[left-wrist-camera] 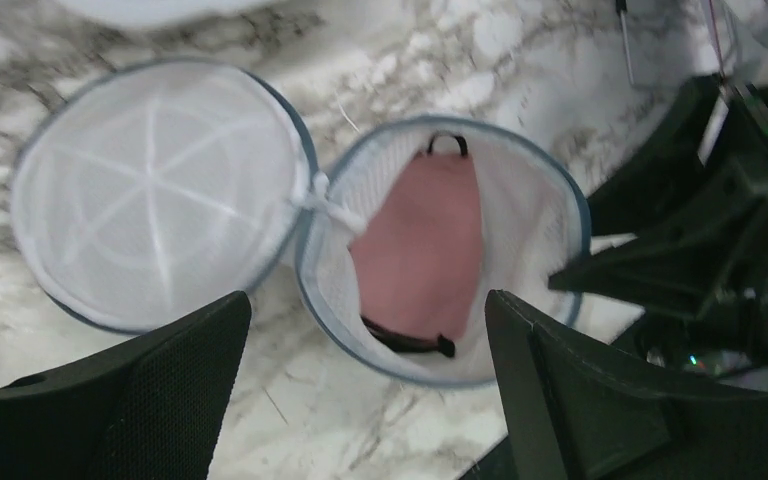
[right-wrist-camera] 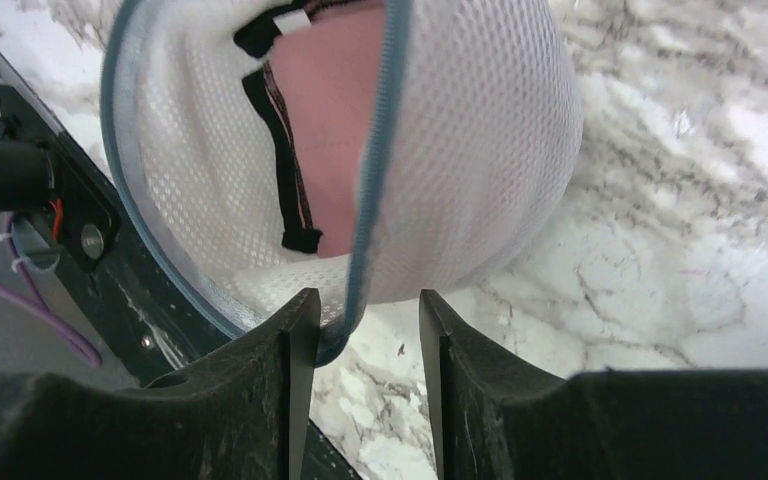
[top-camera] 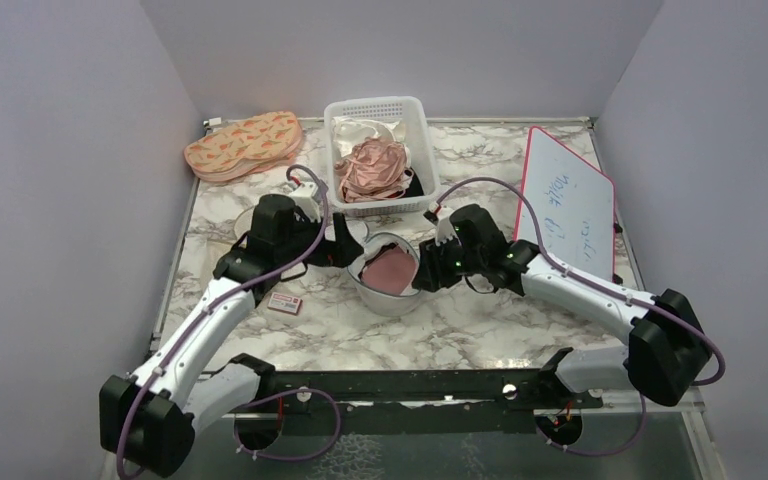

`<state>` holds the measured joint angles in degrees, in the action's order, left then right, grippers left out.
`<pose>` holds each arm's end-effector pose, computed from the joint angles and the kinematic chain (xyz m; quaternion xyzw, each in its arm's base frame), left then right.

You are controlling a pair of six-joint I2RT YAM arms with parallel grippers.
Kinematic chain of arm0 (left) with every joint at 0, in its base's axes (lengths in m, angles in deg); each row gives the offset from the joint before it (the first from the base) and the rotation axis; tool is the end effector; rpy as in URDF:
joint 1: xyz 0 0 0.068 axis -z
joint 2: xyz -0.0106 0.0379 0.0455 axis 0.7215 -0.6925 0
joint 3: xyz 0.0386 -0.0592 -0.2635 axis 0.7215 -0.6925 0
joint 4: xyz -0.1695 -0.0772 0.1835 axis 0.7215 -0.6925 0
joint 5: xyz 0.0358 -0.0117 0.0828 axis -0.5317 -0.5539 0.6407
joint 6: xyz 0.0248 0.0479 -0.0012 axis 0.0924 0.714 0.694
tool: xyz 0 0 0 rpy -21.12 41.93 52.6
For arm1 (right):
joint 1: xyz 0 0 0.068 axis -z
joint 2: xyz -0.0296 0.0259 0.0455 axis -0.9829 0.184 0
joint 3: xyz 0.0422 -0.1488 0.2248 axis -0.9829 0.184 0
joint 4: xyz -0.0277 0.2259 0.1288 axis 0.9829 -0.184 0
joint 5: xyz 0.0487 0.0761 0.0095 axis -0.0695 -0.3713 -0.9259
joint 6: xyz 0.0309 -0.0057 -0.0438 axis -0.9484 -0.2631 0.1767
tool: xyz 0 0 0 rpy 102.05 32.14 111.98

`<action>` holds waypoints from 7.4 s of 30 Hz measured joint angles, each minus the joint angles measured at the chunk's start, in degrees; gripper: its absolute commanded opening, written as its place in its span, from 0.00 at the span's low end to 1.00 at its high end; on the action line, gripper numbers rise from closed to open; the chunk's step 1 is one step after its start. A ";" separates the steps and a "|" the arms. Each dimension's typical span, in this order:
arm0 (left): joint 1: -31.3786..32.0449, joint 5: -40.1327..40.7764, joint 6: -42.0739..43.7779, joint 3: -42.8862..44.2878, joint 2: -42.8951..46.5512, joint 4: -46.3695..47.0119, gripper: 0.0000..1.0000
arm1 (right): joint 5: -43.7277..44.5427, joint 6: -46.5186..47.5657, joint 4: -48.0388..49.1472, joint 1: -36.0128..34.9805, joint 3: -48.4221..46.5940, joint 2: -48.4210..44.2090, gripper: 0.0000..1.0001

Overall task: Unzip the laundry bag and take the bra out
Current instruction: Pick up the bra from the laundry bag, then place the bra in the bin.

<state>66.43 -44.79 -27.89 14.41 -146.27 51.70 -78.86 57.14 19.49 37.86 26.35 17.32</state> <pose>0.2139 -0.0916 0.2941 0.0670 0.8551 -0.3163 0.4052 0.1991 0.1900 0.2345 -0.2250 0.8922 0.3042 0.2468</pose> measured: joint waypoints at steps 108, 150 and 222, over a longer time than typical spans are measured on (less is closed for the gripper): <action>19.26 1.97 19.10 2.60 -7.48 -3.41 0.00 | -1.36 -8.66 6.38 -0.02 9.46 -7.28 0.27; 26.75 29.46 -2.32 10.36 13.22 -13.31 0.00 | 8.09 -10.08 3.32 -0.02 5.64 -6.80 0.11; 26.75 42.53 -20.24 7.23 13.03 -10.08 0.55 | -19.34 -27.12 32.06 0.00 -5.99 0.52 0.01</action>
<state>93.18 -2.26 -48.13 21.65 -133.24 41.63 -98.21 30.02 51.56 37.86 20.36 17.84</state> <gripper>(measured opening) 0.299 0.021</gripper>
